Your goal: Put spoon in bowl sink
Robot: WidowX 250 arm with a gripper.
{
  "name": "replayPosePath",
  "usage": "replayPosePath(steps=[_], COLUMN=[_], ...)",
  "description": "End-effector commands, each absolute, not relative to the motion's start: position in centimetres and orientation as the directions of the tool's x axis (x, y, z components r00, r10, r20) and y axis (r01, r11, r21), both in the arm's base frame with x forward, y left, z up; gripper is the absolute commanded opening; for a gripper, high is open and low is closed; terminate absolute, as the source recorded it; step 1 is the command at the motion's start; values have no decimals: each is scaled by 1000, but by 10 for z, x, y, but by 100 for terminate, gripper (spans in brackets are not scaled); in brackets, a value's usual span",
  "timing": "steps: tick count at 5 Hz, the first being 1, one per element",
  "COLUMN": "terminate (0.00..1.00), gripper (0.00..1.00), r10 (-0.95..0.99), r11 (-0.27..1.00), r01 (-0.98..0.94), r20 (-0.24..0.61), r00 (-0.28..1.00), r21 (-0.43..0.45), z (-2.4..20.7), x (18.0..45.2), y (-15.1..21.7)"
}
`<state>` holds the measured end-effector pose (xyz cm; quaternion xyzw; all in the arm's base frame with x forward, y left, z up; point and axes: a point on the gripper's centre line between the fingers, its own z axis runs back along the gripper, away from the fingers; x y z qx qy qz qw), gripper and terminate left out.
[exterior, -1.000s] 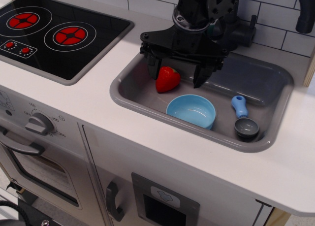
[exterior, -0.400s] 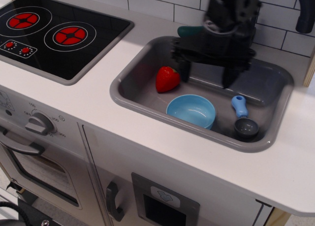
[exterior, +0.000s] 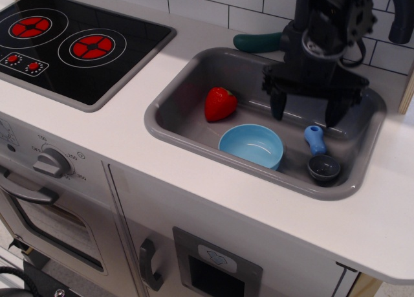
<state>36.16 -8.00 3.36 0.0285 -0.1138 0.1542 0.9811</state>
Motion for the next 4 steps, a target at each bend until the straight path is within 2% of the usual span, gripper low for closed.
replayPosePath(steps=[1, 2, 4], terminate=[0, 0, 0], gripper=[100, 100, 100], r10=[316, 326, 368], r11=[947, 943, 928], r01=[-322, -334, -372], r20=[211, 211, 199], r00=[925, 922, 908], r21=[-8, 4, -16], z=[26, 12, 1], x=[382, 384, 386], y=[-105, -110, -110])
